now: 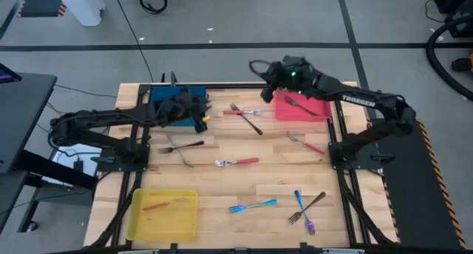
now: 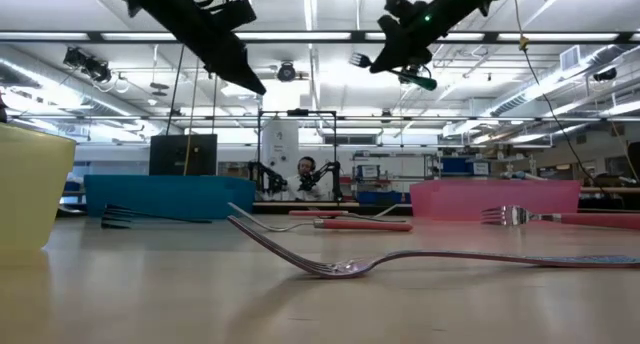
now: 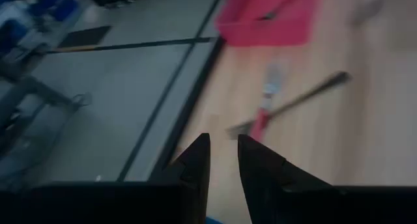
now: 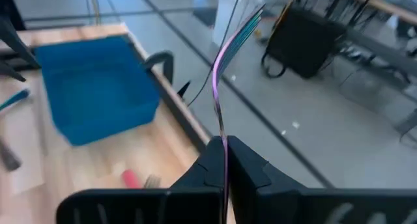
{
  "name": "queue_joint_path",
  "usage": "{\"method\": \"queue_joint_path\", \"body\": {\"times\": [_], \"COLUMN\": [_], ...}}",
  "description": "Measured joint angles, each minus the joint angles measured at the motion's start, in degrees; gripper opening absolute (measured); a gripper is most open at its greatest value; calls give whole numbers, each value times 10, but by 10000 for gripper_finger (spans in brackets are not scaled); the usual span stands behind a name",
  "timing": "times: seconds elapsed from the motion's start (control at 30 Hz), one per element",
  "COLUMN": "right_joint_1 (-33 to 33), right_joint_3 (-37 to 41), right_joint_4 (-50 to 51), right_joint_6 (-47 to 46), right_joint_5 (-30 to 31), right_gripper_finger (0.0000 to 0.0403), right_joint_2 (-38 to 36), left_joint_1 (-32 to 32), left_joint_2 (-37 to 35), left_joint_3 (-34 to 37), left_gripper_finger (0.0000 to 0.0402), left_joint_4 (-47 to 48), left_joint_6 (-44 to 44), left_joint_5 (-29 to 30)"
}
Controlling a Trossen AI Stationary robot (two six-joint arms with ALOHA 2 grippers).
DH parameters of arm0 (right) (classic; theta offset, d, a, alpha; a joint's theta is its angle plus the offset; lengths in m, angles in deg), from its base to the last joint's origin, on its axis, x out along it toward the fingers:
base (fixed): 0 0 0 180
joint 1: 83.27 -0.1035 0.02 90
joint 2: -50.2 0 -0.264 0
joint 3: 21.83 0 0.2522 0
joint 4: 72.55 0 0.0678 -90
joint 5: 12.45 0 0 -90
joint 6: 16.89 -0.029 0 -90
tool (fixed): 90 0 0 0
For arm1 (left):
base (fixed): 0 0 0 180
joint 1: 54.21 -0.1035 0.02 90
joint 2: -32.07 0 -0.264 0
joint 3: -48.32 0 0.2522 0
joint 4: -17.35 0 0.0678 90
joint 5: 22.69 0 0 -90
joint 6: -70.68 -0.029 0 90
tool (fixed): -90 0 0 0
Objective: Sort silverware by color (type)
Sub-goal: Put the top iridescent fork into the blue bin
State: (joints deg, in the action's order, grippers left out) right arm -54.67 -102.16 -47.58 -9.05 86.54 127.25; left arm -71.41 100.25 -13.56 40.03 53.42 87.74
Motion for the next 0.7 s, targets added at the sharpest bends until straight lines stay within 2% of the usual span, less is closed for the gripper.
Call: {"method": "queue_joint_path", "body": {"times": [0.13,0.33,0.7], "right_joint_1": [27,42,35], "right_joint_3": [0,-1,-1], "right_joint_4": [-46,-154,-371], "right_joint_6": [14,8,-49], "right_joint_5": [-42,-148,-243], "right_gripper_finger": [8,8,8], "right_joint_2": [-2,45,146], "left_joint_1": [-46,-78,-108], "left_joint_2": [0,0,0], "left_joint_3": [0,0,0], "left_gripper_finger": [80,80,80], "left_joint_4": [-18,-16,-15], "left_joint_6": [-4,-3,21], "left_joint_5": [1,0,-1]}}
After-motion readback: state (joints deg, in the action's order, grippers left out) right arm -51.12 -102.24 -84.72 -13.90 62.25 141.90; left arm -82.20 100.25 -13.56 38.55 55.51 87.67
